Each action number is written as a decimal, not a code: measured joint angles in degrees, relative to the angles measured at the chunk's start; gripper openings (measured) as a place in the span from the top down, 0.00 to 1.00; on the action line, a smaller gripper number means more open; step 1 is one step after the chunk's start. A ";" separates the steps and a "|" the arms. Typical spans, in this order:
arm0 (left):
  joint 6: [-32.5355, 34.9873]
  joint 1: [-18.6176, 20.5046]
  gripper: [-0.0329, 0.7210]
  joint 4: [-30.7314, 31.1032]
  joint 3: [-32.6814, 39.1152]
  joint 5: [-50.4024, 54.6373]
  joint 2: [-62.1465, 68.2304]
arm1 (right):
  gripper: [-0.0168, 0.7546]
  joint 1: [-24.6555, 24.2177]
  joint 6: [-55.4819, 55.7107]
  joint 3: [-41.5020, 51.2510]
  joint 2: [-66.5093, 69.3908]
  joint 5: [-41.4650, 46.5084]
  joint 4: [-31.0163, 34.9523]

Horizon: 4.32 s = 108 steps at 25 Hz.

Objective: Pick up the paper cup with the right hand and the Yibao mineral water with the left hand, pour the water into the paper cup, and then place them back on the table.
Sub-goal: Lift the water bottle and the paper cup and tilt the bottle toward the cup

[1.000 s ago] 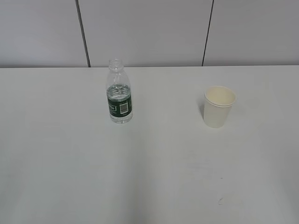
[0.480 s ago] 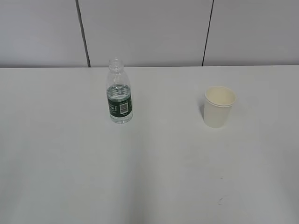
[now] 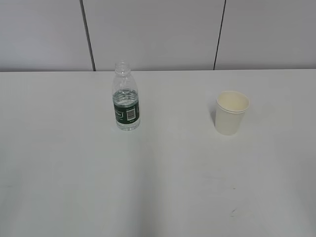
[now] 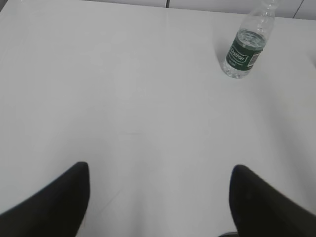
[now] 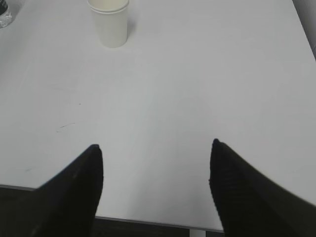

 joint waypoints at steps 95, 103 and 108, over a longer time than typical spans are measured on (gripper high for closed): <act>19.52 -9.55 0.26 -15.61 -1.95 -76.14 64.14 | 0.29 0.00 3.80 -1.61 60.11 -69.23 1.11; 15.84 -11.52 0.26 -15.74 -1.95 -87.06 74.95 | 0.29 0.00 3.80 -0.08 64.01 -80.29 1.15; 14.25 -13.53 0.26 -14.21 -0.45 -92.06 77.84 | 0.30 0.00 6.75 7.68 68.38 -96.95 1.03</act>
